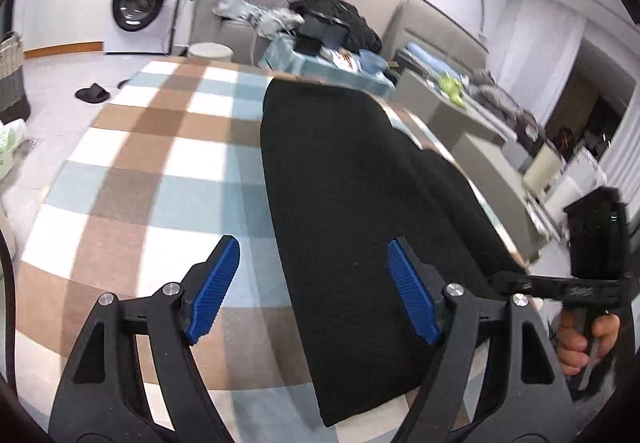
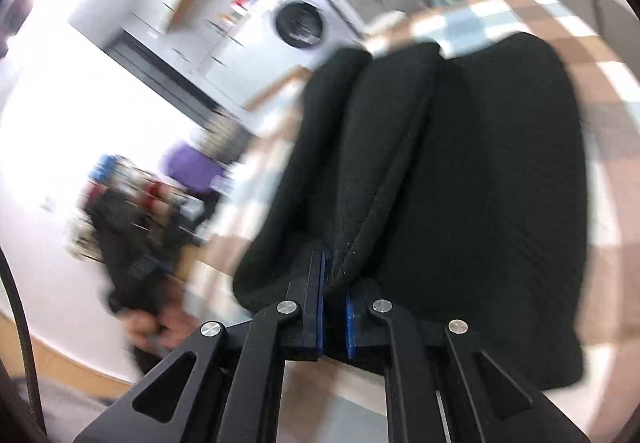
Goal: Fold small clothes
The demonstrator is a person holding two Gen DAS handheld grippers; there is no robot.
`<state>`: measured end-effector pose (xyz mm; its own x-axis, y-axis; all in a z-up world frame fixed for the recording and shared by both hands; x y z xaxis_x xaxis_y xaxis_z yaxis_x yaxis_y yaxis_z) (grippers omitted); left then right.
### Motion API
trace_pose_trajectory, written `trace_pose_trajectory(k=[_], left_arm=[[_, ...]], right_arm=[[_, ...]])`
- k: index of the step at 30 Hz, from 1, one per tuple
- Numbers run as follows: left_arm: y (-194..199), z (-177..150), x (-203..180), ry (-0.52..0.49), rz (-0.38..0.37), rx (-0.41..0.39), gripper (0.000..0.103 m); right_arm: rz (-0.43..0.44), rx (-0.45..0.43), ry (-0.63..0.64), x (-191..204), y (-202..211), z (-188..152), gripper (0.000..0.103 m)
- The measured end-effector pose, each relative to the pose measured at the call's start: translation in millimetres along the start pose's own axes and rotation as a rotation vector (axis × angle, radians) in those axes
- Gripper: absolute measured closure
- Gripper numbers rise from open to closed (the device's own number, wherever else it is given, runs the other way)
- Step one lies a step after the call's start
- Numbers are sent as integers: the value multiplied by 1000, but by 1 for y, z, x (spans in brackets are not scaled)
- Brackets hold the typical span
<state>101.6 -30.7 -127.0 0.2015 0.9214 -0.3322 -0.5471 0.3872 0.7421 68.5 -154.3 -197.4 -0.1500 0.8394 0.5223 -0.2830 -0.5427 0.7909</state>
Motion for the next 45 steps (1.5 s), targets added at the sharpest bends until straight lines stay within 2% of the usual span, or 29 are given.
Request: trace_pose_trajectory(k=[2,6,9,10,12,13,15,16,19,21,23,25,27,30,32,33,34,37,39,40,42,43,44,45], left_arm=[[-13,-7,-15,-47,-9,42,29],[-28,-23,-33,-103,-7,89,29],[-39,-38,-42,-115,-32,152,29],[-42,-43,-45,-130,-32,168,29],[-48,-54,-50,-187,12,204,29],[-51,-61,-53,-229,32,221,28],[-54,-69,-57,-275,49,238,28],[-55,-71,-57,-283,49,240,28],[-54,-70,-55,-251,19,234,28],[-52,-65,-50,-204,-11,231,28],[-50,-58,-41,-158,-18,215,28],[-48,-52,-33,-128,-13,207,28],[-47,-48,-29,-114,-14,197,28],[-51,-44,-24,-103,-5,199,28],[-53,-43,-23,-99,3,199,28],[-54,-43,-22,-96,2,200,28],[-55,-43,-21,-90,2,201,28],[-55,-39,-19,-73,-4,187,28],[-52,-37,-20,-71,-5,177,28],[-52,-35,-19,-72,-3,174,28],[-51,-34,-18,-72,1,170,28],[-51,-33,-17,-71,2,167,28],[-52,-32,-17,-69,3,166,28],[-52,-31,-15,-63,8,167,28]], right_arm=[[-77,52,-23,-18,-12,-8,93],[-26,15,-24,-15,-5,-5,75],[-44,6,-25,-16,-4,0,75],[-65,-11,-24,-17,0,2,75],[-124,-81,-32,-25,18,12,75],[-127,-111,-35,-25,25,15,75],[-88,-168,-23,-18,38,19,74],[-61,-164,-3,-10,38,19,70],[1,-47,90,16,11,8,69],[-4,37,164,26,-9,-6,69],[-54,66,193,23,-17,-16,69],[-64,83,223,24,-14,-19,68],[-85,82,262,25,-10,-22,64],[-115,111,310,25,-17,-27,64],[-141,88,334,26,-22,-23,75],[-172,86,347,23,-25,-18,98],[-196,86,351,23,-28,-20,102],[-126,80,314,21,-13,-19,102],[-19,75,318,27,5,-24,102],[-16,81,323,27,8,-28,102],[-95,111,319,17,5,-31,102],[-103,110,305,13,6,-29,100],[-88,81,272,9,9,-21,97],[-71,64,229,5,11,-12,85]])
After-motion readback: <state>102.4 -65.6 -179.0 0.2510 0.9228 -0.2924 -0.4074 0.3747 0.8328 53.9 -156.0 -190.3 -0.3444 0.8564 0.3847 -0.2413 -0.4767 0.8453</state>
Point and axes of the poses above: each gripper's, at about its wrist camera, not at the fingertips, and y roughly against the way its jaws point, x to its left, z to its top, the point moved 10 cm from there along -y, roughly the way its jaws point, and after that the axes turned 10 degrees about x, right-handed, at the moved point
